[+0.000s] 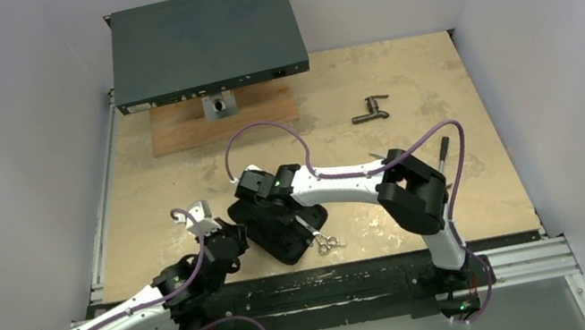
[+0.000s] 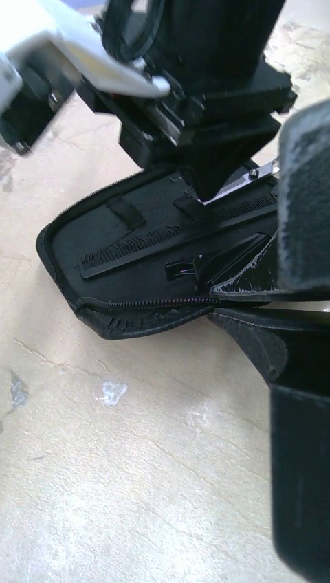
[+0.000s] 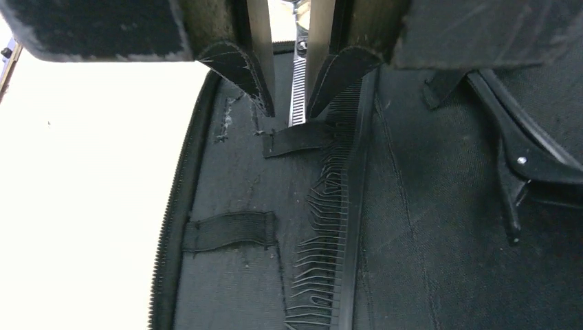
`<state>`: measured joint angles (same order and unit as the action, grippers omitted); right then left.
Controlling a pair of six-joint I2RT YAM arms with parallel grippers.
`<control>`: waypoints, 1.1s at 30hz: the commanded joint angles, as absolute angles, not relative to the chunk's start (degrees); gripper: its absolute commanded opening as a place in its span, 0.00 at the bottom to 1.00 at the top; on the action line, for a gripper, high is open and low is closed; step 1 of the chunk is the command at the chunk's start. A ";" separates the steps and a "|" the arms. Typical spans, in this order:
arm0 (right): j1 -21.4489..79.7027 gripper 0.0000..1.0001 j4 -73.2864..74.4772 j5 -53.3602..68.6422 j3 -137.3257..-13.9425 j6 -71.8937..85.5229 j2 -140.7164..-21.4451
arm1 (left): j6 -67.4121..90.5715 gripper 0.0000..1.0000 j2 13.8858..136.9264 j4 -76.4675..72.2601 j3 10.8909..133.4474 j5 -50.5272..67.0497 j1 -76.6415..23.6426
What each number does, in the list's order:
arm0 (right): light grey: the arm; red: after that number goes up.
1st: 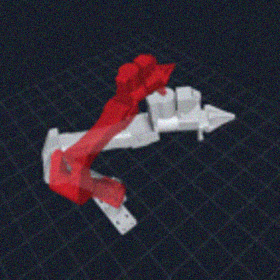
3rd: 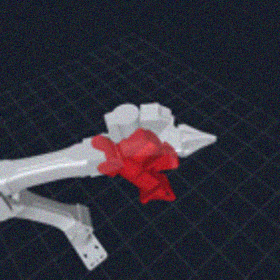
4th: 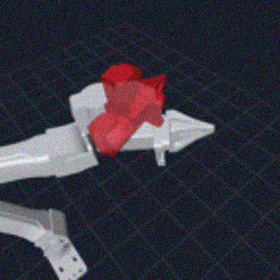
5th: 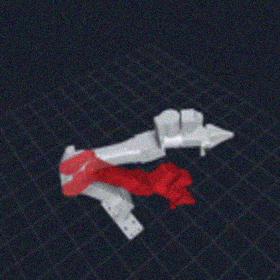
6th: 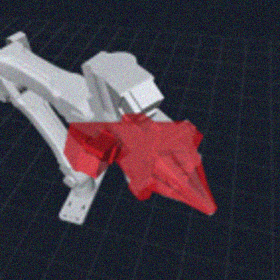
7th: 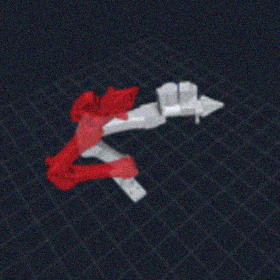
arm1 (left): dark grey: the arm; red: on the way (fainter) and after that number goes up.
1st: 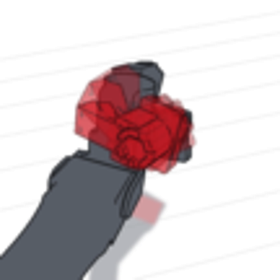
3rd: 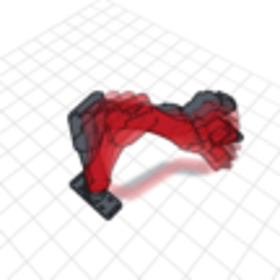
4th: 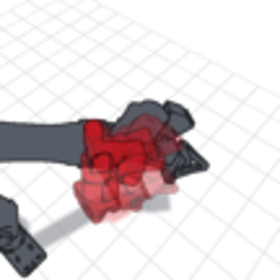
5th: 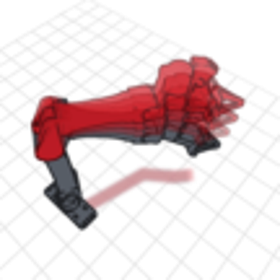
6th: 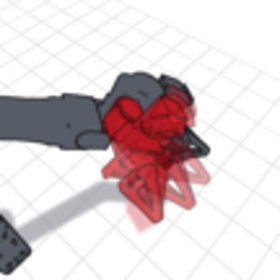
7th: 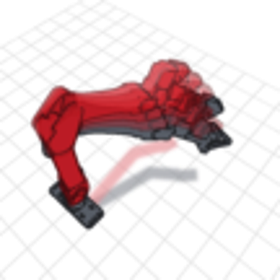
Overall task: Sort the hair-cutting tools
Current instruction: Place the scissors in the hairdressing tool bag.
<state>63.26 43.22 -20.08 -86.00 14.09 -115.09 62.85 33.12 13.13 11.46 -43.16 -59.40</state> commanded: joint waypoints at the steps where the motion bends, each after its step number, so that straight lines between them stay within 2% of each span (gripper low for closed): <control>1: 63.21 0.21 40.29 -21.21 -84.52 15.09 -110.55 | 61.92 0.00 32.60 16.58 14.34 -42.39 -59.91; 11: 63.34 0.27 42.72 -21.34 -81.19 17.61 -103.13 | 61.99 0.00 32.91 17.45 14.74 -42.73 -59.85; 20: 65.30 0.28 37.68 -17.36 -61.53 23.12 -87.80 | 61.96 0.00 32.23 18.35 15.01 -43.26 -59.86; 27: 68.28 0.30 32.03 -15.78 -53.61 28.28 -84.98 | 61.98 0.00 33.59 17.78 15.36 -43.55 -59.90; 33: 69.53 0.41 29.91 -15.84 -50.19 30.84 -82.11 | 62.20 0.00 34.51 17.50 15.64 -43.16 -59.91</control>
